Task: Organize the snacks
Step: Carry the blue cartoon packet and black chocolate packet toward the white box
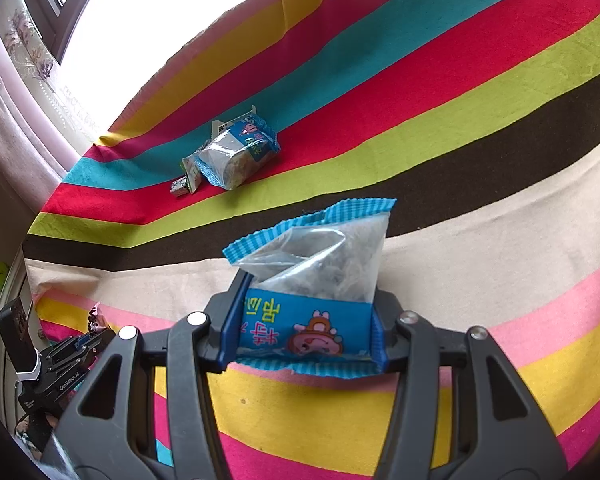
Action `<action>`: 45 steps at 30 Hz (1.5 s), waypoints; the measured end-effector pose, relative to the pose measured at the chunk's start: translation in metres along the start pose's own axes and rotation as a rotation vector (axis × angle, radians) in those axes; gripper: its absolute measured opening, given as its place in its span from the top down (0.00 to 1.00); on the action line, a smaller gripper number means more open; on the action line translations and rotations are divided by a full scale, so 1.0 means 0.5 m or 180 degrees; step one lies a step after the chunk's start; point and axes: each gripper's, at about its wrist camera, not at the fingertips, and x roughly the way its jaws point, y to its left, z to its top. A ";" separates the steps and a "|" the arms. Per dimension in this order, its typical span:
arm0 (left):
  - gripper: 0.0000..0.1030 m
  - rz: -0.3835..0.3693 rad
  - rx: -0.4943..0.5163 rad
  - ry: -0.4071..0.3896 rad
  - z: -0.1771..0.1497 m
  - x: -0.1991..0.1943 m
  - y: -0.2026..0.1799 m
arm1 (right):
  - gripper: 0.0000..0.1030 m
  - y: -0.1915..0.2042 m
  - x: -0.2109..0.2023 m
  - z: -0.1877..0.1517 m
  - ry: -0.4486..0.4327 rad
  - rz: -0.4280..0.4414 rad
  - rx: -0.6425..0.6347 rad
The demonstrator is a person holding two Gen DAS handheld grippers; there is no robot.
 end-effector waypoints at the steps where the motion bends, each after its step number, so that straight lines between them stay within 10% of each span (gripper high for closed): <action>1: 0.82 -0.0001 -0.0003 0.0001 0.001 0.000 0.000 | 0.47 0.008 0.000 0.000 0.0021 -0.0089 -0.0061; 4: 0.82 0.0005 0.0004 0.0004 0.002 0.000 -0.001 | 0.47 0.042 -0.016 -0.018 0.0058 -0.0466 -0.0220; 15: 0.82 0.0014 -0.0050 0.0013 -0.002 -0.011 0.001 | 0.47 0.144 -0.178 -0.195 0.0053 -0.0271 -0.0435; 26: 0.82 -0.0399 -0.0343 0.0074 -0.145 -0.137 -0.037 | 0.47 0.173 -0.242 -0.315 0.0392 -0.0363 -0.0805; 45: 0.82 -0.0960 0.0621 0.0052 -0.215 -0.282 -0.274 | 0.47 0.111 -0.463 -0.398 0.0218 -0.0439 -0.0807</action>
